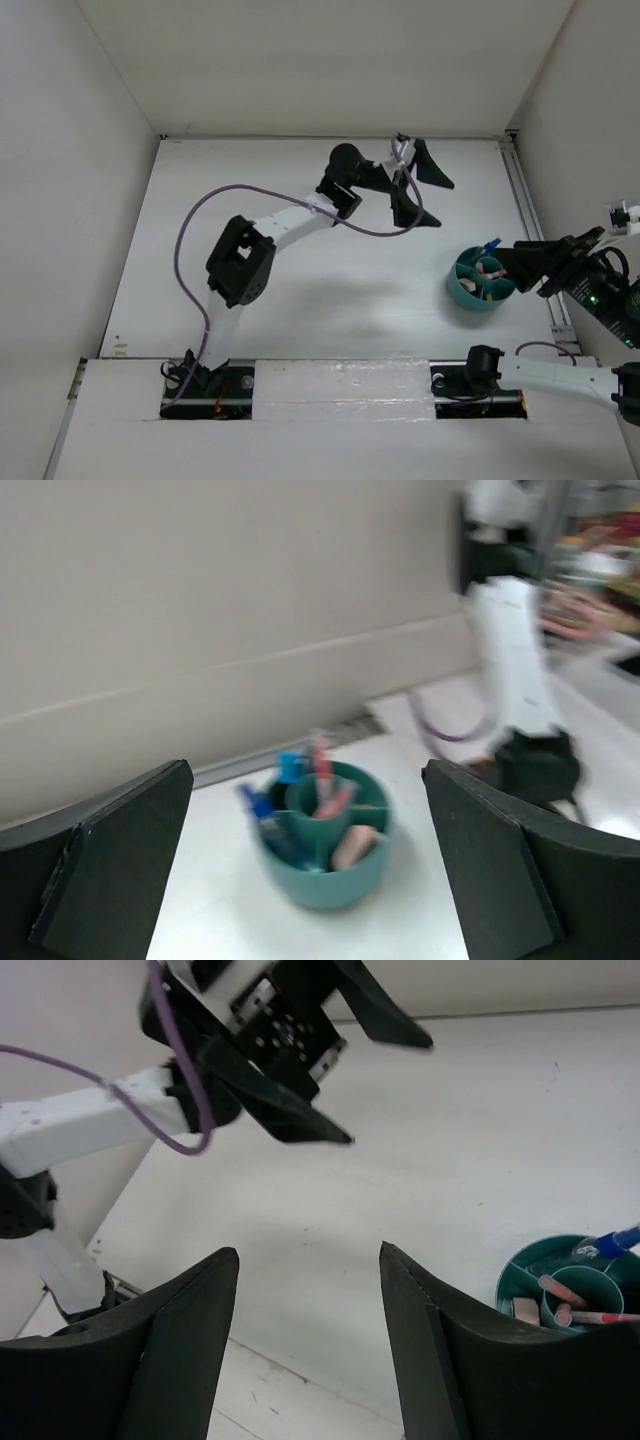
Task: Sort the stationery into containers
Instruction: Reset both arms
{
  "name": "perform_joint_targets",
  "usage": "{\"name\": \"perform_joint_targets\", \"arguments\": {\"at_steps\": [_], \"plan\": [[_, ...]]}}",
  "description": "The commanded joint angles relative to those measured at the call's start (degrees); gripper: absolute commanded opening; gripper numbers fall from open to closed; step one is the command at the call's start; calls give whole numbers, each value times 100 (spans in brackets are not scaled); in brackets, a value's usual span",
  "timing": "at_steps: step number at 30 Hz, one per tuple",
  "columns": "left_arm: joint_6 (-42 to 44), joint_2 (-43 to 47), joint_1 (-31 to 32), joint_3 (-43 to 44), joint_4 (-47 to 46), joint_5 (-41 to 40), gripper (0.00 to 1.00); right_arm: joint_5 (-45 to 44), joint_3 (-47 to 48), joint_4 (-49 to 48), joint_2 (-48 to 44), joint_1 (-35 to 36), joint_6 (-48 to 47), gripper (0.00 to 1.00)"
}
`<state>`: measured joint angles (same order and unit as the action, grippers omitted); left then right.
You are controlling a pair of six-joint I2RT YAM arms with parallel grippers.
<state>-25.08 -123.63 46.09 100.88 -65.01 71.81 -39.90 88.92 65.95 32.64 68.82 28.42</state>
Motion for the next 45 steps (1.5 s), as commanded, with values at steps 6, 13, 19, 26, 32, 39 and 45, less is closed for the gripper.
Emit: {"name": "perform_joint_targets", "arguments": {"at_steps": [6,13,19,26,32,39,45], "plan": [[3018,2483,-214,-367,4626,-3468,100,-448,-165,-469,57,44,-153,67],[2694,3740,-328,-525,6377,-6932,100,-633,-358,-706,391,44,-153,72],[1326,5012,-1528,-1403,7169,-8313,100,-1054,-429,-970,936,44,-153,86],[654,6384,-3578,-3169,7959,-8530,100,-1004,-964,-1760,1710,-43,-153,100],[706,7256,-3580,-3663,8601,-9483,100,1024,-1825,-3129,2298,-2043,-601,100],[900,7722,-3580,-4418,8594,-9484,100,2804,-2214,-3354,1667,-4728,-953,100],[900,8013,-3580,-4823,8295,-9229,100,2364,-2397,-2966,1236,-4728,-953,100]]}}
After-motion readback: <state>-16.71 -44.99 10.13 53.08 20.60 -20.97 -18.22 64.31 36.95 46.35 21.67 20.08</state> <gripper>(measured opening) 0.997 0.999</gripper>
